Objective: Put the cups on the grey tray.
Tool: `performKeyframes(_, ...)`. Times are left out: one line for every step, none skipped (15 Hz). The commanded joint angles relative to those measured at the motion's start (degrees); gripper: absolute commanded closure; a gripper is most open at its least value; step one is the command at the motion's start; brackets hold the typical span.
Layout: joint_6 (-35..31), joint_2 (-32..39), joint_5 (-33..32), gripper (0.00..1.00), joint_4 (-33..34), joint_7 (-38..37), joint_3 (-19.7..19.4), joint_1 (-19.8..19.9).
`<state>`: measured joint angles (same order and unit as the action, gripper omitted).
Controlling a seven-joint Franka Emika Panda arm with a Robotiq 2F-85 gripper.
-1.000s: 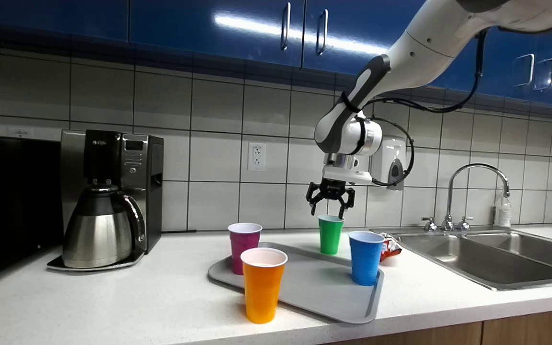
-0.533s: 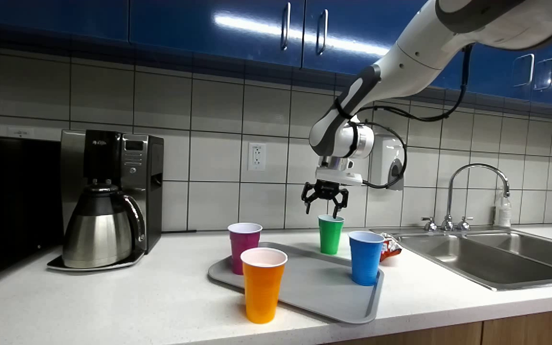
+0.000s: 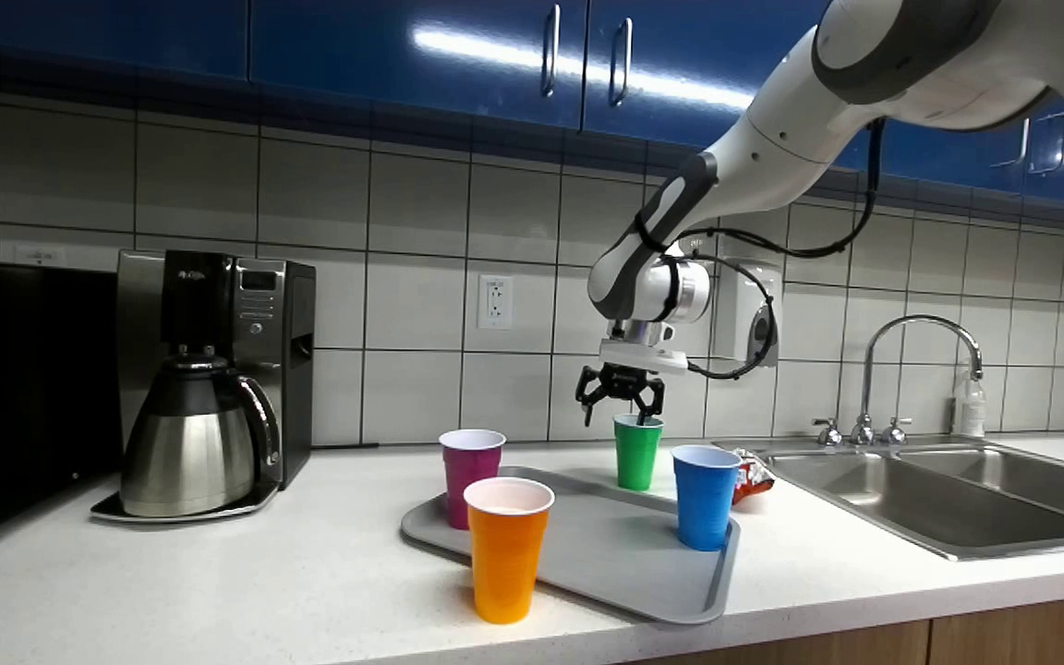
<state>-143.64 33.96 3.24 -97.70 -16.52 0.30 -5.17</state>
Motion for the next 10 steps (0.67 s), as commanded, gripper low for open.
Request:
performKeyframes(1.1,1.9,0.2,0.25,3.2,-1.8,-1.1,-1.0)
performKeyframes(0.9,2.1,0.1,0.28,3.3,-1.9,-1.2,-1.1)
performKeyframes(0.9,2.2,0.1,0.34,3.4,-2.0,-1.3,-1.2)
performKeyframes(0.9,2.3,0.1,0.44,3.5,-2.1,-1.4,-1.2)
performKeyframes(0.9,2.3,0.0,0.51,3.6,-2.2,-1.4,-1.2)
performKeyframes(0.9,2.4,0.0,0.58,3.6,-2.3,-1.5,-1.3)
performKeyframes(0.9,2.4,-0.1,0.67,3.6,-2.4,-1.6,-1.3)
performKeyframes(1.1,2.4,0.0,0.73,3.6,-2.3,-1.6,-1.3)
performKeyframes(1.4,2.3,0.4,0.82,3.5,-1.8,-1.3,-1.1)
performKeyframes(1.2,2.2,0.1,0.88,3.3,-2.0,-1.5,-1.3)
